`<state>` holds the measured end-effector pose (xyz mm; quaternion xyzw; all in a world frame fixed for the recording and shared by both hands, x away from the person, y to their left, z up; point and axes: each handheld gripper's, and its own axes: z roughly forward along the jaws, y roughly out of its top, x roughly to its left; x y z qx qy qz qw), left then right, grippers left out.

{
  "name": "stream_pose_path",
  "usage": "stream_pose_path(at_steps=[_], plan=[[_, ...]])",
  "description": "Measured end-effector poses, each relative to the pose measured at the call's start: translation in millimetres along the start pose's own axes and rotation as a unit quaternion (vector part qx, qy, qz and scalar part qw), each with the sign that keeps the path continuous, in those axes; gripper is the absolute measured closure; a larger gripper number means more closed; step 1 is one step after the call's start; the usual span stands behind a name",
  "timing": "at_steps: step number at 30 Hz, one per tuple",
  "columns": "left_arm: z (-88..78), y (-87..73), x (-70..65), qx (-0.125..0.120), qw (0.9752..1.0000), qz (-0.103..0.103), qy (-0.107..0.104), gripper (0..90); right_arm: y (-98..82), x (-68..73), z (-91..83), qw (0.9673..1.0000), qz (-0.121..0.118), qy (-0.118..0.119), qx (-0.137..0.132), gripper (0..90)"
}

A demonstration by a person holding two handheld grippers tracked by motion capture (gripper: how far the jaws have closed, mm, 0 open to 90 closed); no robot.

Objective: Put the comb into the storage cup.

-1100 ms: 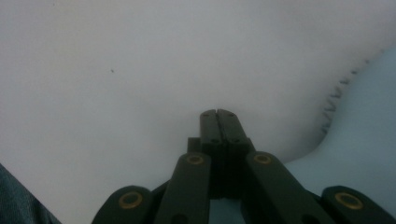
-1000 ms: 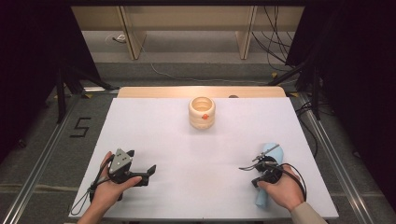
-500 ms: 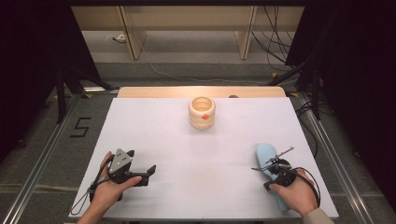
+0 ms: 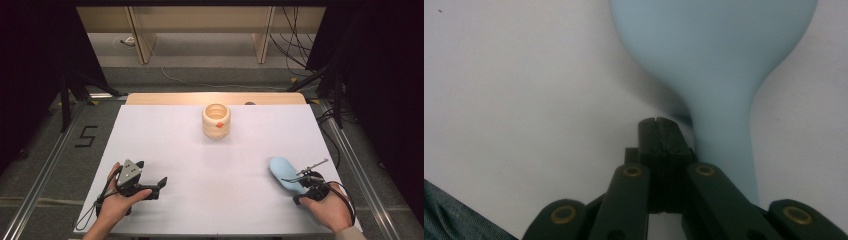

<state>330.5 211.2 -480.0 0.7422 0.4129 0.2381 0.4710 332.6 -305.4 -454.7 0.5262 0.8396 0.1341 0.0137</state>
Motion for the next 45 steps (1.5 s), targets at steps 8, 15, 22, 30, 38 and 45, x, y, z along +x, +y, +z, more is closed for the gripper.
stream_pose_path(at_steps=[8, 15, 22, 30, 38, 45], plan=[[-0.2, 0.2, 0.1, -0.001, 1.0000, 0.000, 0.001, 0.0, -3.2, -7.2, -2.4, 0.9999, 0.011, -0.002, 0.003, 90.0], [-0.3, 0.3, 0.2, -0.001, 1.0000, 0.000, 0.001, 0.0, -5.4, -12.3, -3.2, 0.9998, 0.019, -0.001, 0.001, 90.0], [-0.1, 0.2, 0.5, -0.002, 1.0000, -0.001, 0.001, 0.0, -4.4, -11.1, -3.8, 0.9999, 0.012, 0.002, 0.008, 85.8], [0.0, 0.2, 1.0, -0.002, 1.0000, -0.001, 0.001, 0.0, -3.2, -5.5, -8.8, 0.9991, -0.025, 0.033, 0.010, 71.4], [-0.1, 0.2, 0.8, -0.002, 1.0000, 0.000, 0.000, 0.0, -2.6, -4.5, -26.4, 0.9970, -0.055, 0.034, -0.042, 58.4], [-0.4, 0.4, 1.6, -0.003, 1.0000, -0.001, 0.000, 0.0, -0.7, -4.2, -37.6, 0.9898, -0.087, 0.030, -0.109, 43.0]])
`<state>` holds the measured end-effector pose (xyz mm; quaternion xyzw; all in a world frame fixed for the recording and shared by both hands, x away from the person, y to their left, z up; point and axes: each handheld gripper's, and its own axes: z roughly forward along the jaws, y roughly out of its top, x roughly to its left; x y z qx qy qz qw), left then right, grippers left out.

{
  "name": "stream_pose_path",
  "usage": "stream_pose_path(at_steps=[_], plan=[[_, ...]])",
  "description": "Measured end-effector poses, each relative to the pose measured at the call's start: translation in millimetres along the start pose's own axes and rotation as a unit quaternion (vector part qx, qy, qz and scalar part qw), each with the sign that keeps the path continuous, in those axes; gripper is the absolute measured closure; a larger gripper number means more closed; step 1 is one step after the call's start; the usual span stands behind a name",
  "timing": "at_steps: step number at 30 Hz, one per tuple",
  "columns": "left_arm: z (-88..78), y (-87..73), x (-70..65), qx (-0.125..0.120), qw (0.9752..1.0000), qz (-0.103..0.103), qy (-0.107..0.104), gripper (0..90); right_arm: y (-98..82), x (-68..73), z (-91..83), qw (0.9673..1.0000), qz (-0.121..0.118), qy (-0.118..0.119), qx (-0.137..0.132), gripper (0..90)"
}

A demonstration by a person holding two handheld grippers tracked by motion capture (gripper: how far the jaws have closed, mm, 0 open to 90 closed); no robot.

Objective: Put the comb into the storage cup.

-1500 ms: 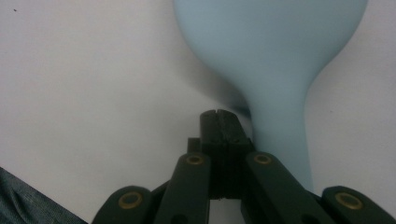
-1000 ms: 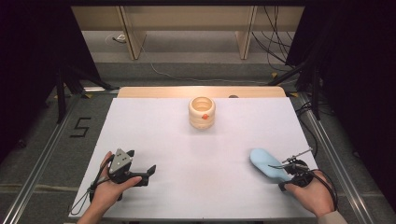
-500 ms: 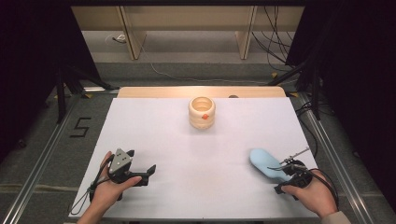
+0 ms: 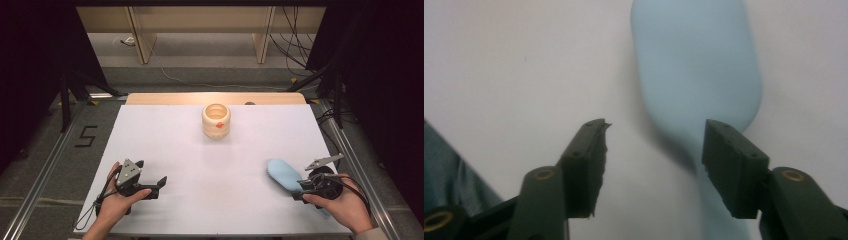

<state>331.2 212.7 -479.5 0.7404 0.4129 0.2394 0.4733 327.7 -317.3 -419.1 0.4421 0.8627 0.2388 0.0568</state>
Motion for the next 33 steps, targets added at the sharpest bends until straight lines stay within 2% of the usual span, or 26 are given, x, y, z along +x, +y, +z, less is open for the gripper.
stream_pose_path(at_steps=[2, 4, 9, 12, 14, 17, 18, 22, 26, 29, 31, 33], plan=[[-0.1, 0.1, 0.0, 0.000, 1.0000, 0.000, 0.000, 0.0, 2.2, -0.1, -2.5, 0.9990, -0.016, -0.008, -0.041, 38.5], [-0.2, 0.1, -0.1, -0.001, 1.0000, 0.000, 0.000, 0.0, 4.3, 1.6, -5.8, 0.9974, -0.032, -0.009, -0.063, 35.3], [-0.2, 0.1, 0.1, -0.001, 1.0000, 0.000, 0.000, 0.0, 8.7, 4.1, -13.9, 0.9899, -0.065, 0.003, -0.126, 21.3], [-0.3, 0.2, 0.5, -0.001, 1.0000, 0.000, 0.000, 0.0, 9.8, 1.9, -17.9, 0.9855, -0.058, 0.010, -0.159, 15.4], [-0.4, 0.2, 0.6, -0.001, 1.0000, 0.000, 0.000, 0.0, 10.0, 0.0, -20.2, 0.9813, -0.047, -0.007, -0.187, 14.5], [-0.4, 0.3, 0.7, -0.002, 1.0000, -0.001, 0.001, 0.0, 10.6, -2.4, -23.7, 0.9729, -0.043, -0.036, -0.224, 8.7], [-0.4, 0.3, 0.7, -0.002, 1.0000, -0.001, 0.001, 0.0, 10.8, -2.9, -24.8, 0.9705, -0.048, -0.046, -0.232, 7.9], [-0.7, 0.7, 0.8, -0.002, 1.0000, -0.001, 0.001, 0.0, 11.4, -3.8, -27.2, 0.9648, -0.065, -0.093, -0.237, 4.0], [-0.9, 0.8, 0.9, -0.002, 1.0000, -0.001, 0.001, 0.0, 11.4, -6.1, -26.4, 0.9621, -0.071, -0.108, -0.240, 1.6], [-0.7, 0.7, 1.2, -0.003, 1.0000, -0.002, 0.002, 0.0, 11.8, -8.4, -25.3, 0.9648, -0.069, -0.111, -0.228, 1.9], [-0.9, 0.8, 1.4, -0.002, 1.0000, -0.002, 0.002, 0.0, 11.9, -10.1, -25.3, 0.9685, -0.072, -0.115, -0.209, 2.5], [-0.8, 0.9, 1.3, -0.003, 1.0000, -0.003, 0.003, 0.0, 12.2, -11.5, -25.7, 0.9707, -0.074, -0.122, -0.193, 3.0]])
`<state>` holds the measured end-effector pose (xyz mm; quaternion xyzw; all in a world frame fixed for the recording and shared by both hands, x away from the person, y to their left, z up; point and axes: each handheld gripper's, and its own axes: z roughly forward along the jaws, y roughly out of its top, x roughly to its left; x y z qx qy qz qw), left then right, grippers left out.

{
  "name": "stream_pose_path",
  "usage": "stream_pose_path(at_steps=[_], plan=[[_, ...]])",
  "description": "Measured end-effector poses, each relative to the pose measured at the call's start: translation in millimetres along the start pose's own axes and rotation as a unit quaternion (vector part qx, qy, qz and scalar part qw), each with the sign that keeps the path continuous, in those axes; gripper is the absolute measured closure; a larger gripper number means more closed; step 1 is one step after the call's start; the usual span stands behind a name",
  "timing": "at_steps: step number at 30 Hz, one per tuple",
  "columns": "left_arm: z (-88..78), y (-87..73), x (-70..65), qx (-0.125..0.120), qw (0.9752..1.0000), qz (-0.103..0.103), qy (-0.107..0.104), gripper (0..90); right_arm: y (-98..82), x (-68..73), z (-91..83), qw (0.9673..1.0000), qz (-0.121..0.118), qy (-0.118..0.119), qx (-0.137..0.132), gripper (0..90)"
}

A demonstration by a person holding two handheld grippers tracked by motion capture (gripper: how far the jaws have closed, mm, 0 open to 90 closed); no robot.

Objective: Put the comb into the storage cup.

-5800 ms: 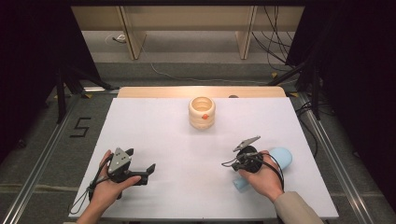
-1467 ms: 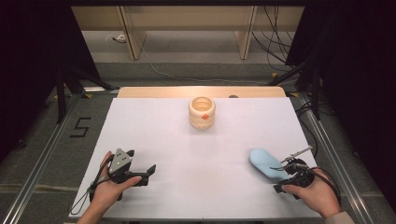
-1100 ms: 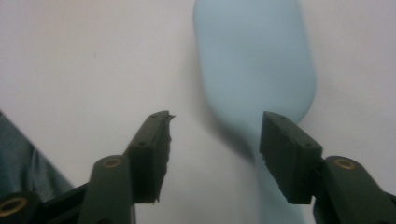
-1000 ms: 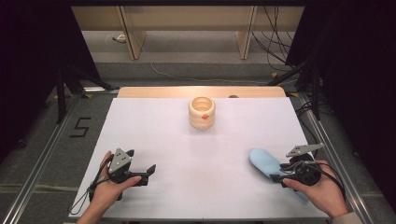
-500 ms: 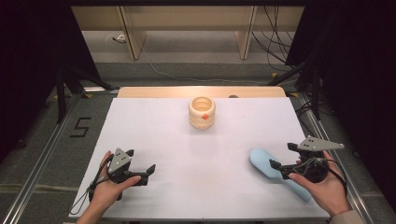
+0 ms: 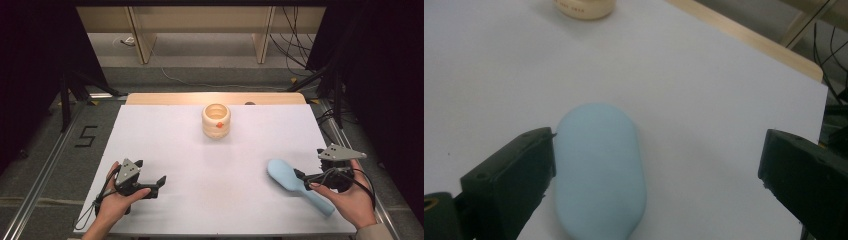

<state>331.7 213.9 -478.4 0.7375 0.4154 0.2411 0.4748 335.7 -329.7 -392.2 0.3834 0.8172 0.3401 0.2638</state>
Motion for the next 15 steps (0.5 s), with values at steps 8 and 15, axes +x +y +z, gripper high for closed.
stream_pose_path(at_steps=[8, 15], plan=[[0.3, 0.2, -0.6, 0.002, 1.0000, 0.001, 0.001, 0.0, -3.3, -5.5, 4.0, 0.9940, -0.022, 0.041, 0.099, 8.1], [0.6, 0.0, -0.6, 0.001, 1.0000, 0.000, 0.000, 0.0, -12.1, -5.7, 18.6, 0.9816, -0.030, 0.063, 0.178, 13.5]])
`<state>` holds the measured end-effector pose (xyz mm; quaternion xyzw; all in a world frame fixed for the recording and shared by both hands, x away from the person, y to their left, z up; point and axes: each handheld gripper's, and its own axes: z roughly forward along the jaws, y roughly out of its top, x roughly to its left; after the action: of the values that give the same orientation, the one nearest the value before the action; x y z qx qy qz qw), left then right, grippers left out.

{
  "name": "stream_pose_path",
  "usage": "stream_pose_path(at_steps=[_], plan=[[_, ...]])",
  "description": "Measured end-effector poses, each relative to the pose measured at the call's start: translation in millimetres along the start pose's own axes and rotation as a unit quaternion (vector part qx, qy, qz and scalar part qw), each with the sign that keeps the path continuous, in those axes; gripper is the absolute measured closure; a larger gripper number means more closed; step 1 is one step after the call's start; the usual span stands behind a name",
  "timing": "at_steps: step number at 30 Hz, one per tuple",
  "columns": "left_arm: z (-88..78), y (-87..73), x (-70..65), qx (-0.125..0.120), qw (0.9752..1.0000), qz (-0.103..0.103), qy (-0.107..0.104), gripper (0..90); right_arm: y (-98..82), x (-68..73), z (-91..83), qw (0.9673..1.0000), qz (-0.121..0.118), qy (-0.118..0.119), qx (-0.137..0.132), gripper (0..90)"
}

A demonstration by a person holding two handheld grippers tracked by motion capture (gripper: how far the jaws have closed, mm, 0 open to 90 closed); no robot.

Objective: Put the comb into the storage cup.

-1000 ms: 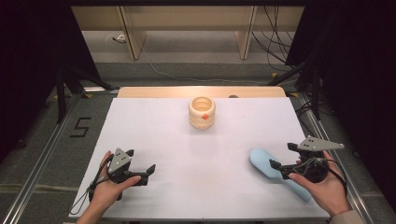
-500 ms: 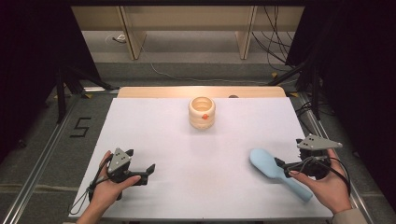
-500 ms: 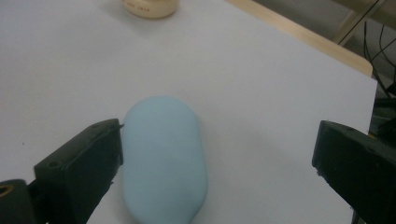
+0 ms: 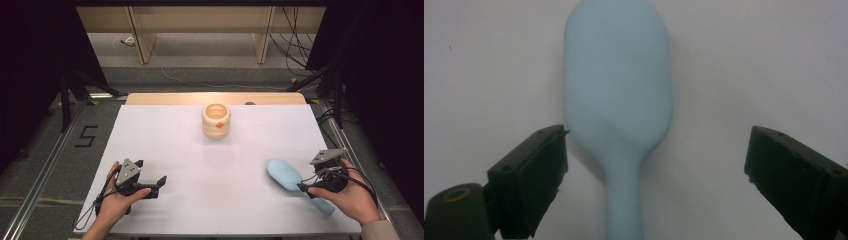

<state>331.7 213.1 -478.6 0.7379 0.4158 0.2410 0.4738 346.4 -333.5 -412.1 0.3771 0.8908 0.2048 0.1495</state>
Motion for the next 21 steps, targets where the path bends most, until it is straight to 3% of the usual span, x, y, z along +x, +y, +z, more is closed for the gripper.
stream_pose_path(at_steps=[4, 10, 18, 21], plan=[[-0.3, 0.2, -0.1, 0.000, 1.0000, 0.000, -0.001, 0.0, -1.3, 1.4, 11.6, 0.9985, -0.005, 0.010, 0.053, 17.1], [0.2, 0.1, -0.2, -0.001, 1.0000, -0.001, 0.000, 0.0, -3.1, 5.3, 27.0, 0.9928, -0.017, 0.026, 0.116, 21.7], [0.3, 0.2, -0.5, -0.002, 1.0000, -0.002, 0.000, 0.0, -1.1, 7.5, 40.2, 0.9858, -0.031, 0.026, 0.163, 28.8], [0.4, 0.2, -0.4, -0.001, 1.0000, -0.001, -0.001, 0.0, 0.5, 7.2, 43.2, 0.9850, -0.030, 0.026, 0.168, 30.0]])
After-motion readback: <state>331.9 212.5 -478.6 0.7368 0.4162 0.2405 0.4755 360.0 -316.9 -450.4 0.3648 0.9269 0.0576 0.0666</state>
